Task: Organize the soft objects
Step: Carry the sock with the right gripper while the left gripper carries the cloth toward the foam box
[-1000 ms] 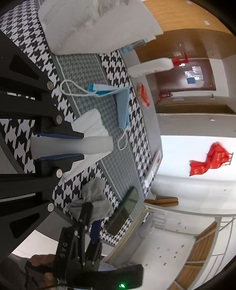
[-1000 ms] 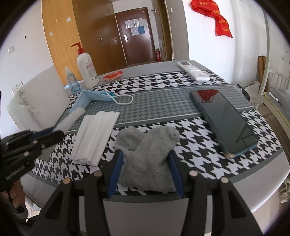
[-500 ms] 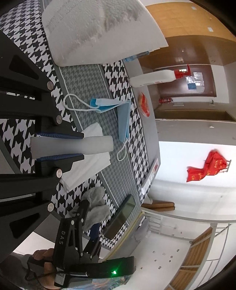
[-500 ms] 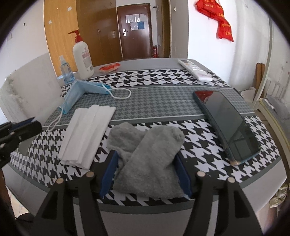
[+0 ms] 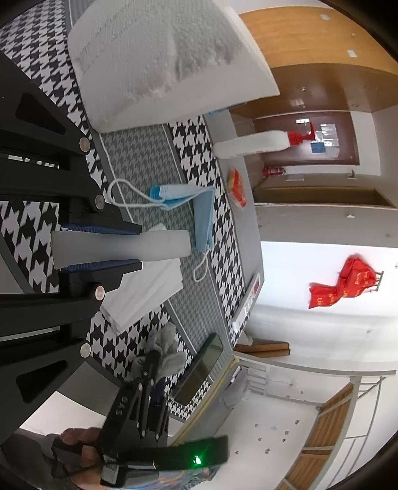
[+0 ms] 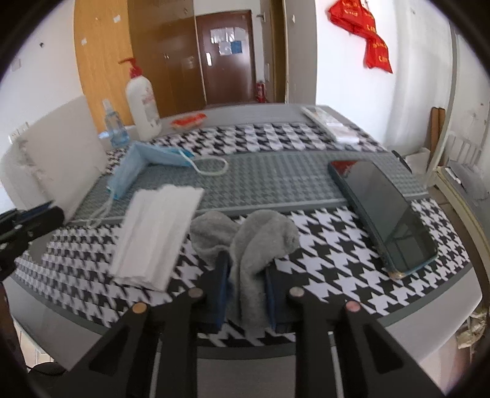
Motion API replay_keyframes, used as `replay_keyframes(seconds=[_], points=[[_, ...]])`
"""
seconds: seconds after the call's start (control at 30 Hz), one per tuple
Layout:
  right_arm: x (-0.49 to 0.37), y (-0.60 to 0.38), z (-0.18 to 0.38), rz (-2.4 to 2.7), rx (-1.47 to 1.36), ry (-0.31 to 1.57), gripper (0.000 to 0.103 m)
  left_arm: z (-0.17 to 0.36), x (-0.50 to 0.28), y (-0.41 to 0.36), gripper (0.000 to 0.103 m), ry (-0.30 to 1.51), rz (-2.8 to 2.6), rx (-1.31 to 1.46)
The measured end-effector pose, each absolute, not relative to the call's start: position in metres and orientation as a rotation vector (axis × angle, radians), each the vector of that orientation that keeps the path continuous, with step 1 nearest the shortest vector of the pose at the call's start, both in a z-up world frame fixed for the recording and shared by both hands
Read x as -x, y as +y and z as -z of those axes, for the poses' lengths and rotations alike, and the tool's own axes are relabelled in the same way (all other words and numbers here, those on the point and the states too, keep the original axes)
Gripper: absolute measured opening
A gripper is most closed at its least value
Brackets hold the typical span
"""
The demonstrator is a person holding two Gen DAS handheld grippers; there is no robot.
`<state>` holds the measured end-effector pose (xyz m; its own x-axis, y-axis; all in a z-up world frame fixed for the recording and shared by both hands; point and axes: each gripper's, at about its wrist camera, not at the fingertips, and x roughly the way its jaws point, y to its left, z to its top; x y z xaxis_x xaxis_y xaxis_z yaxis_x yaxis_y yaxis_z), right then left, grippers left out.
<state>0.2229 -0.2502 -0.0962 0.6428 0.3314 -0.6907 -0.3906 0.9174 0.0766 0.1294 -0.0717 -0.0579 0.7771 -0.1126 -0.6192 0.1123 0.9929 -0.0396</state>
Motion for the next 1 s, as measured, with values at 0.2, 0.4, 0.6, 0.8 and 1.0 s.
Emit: replay_keyframes(seconds=[0.2, 0.4, 0.6, 0.8, 1.0], points=[[-0.21, -0.241, 0.075, -0.443, 0.057, 0.71, 0.025, 0.049, -0.119, -0.063, 0.017, 0.64, 0.121, -0.02], [-0.197, -0.231, 0.059, -0.464, 0.047, 0.666, 0.025, 0.04, -0.112, -0.055, 0.017, 0.61, 0.124, -0.023], [-0.191, -0.226, 0.045, -0.467, 0.04, 0.636, 0.025, 0.029, -0.106, -0.047, 0.017, 0.572, 0.132, -0.026], [-0.185, -0.22, 0.032, -0.486, 0.027, 0.601, 0.025, 0.02, -0.105, -0.042, 0.017, 0.545, 0.131, -0.023], [-0.183, -0.215, 0.022, -0.505, 0.018, 0.573, 0.025, 0.012, -0.104, -0.038, 0.017, 0.519, 0.129, -0.021]])
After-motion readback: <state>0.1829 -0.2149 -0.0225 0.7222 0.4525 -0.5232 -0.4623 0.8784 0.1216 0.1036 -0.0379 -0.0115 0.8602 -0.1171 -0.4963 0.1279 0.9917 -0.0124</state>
